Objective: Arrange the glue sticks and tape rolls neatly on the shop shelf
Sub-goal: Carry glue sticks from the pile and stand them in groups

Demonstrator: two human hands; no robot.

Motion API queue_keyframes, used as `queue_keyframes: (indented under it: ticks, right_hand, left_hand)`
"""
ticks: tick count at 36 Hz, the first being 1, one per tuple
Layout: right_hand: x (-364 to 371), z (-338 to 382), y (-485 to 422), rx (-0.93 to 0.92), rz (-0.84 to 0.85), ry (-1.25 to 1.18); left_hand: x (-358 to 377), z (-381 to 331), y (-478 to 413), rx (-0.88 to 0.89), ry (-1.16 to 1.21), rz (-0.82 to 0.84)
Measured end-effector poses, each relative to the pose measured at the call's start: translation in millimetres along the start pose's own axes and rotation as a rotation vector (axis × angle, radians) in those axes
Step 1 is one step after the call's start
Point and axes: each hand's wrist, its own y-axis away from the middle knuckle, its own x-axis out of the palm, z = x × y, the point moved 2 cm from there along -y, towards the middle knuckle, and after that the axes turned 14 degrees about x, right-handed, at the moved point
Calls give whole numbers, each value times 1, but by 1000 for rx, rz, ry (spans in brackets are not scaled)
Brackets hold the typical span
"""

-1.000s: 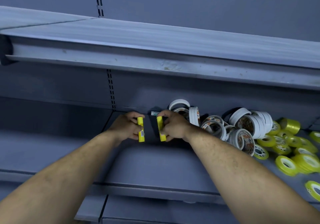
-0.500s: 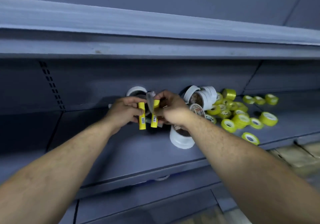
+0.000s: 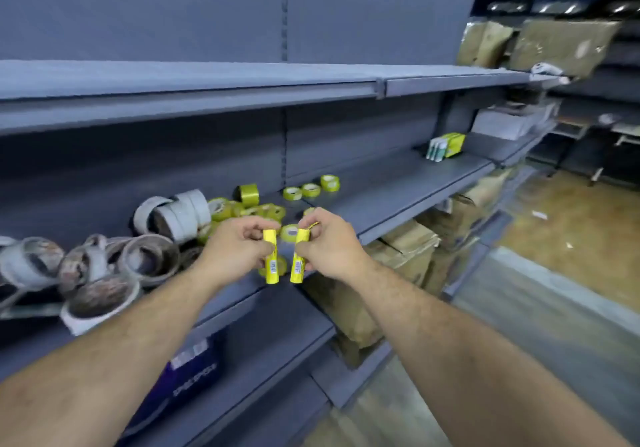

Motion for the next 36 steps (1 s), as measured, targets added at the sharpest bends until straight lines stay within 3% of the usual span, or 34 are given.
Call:
queue_keyframes:
  ticks: [10, 21, 36]
  right_hand:
    - [-195, -96, -13, 20, -283, 107]
    - [-343, -194, -73, 173, -489, 47]
    - [-525, -243, -209, 256, -642, 28]
  left_hand:
    - [221, -23, -71, 109, 9, 125]
    - [416, -20, -168, 186, 31, 317]
    - [618, -31, -340, 272, 77, 476]
